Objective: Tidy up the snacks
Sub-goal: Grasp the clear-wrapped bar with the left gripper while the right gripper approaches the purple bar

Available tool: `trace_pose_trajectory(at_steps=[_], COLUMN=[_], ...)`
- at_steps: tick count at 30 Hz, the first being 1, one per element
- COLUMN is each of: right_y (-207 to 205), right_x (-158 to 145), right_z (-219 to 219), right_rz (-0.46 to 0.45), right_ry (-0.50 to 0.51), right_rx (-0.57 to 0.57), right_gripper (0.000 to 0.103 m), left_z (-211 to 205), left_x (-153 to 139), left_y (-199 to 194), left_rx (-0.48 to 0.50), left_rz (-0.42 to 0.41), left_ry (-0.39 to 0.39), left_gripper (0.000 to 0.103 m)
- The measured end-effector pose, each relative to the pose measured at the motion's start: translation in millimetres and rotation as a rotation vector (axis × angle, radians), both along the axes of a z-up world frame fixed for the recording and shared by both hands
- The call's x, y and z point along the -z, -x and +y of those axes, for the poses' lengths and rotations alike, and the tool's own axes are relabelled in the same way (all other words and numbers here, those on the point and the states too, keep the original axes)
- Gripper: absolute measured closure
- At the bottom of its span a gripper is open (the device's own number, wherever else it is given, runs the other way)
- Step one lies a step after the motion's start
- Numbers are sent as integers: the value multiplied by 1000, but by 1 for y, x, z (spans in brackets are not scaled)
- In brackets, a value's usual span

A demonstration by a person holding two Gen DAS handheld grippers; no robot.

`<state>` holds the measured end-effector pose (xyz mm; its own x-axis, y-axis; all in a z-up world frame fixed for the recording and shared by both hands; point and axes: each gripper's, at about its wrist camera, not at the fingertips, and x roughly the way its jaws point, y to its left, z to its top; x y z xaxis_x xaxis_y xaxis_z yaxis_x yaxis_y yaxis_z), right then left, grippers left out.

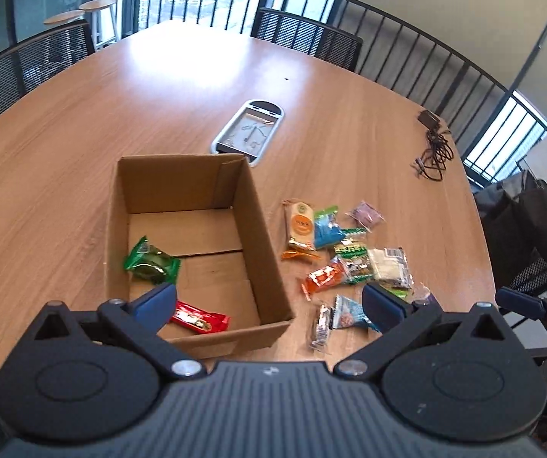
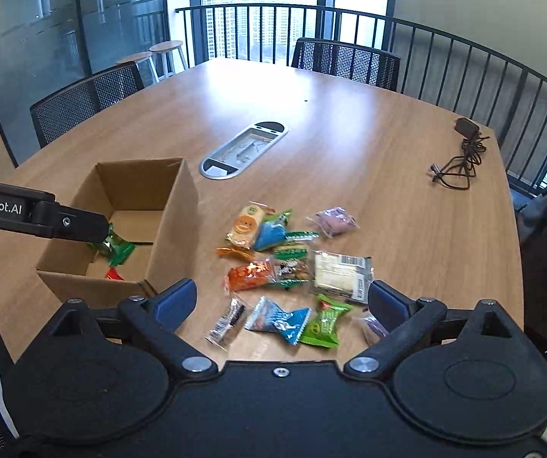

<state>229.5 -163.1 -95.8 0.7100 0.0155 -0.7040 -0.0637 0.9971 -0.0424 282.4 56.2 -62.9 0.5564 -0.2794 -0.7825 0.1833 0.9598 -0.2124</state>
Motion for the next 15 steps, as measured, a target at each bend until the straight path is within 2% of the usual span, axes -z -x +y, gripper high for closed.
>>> trace_pose_trajectory(at_steps=[9,15], right_y=[9,14], right_x=[2,4], right_z=[-23,-39], right_rz=[17,23], right_ry=[-18,-15], right_rx=[47,91], right_gripper=[7,10], left_z=[-33,-53], left_x=[-2,-1], left_y=[7,8], left_rx=[113,183], left_rz=[-20,-29], left_ry=[-4,2], left_gripper=[1,8])
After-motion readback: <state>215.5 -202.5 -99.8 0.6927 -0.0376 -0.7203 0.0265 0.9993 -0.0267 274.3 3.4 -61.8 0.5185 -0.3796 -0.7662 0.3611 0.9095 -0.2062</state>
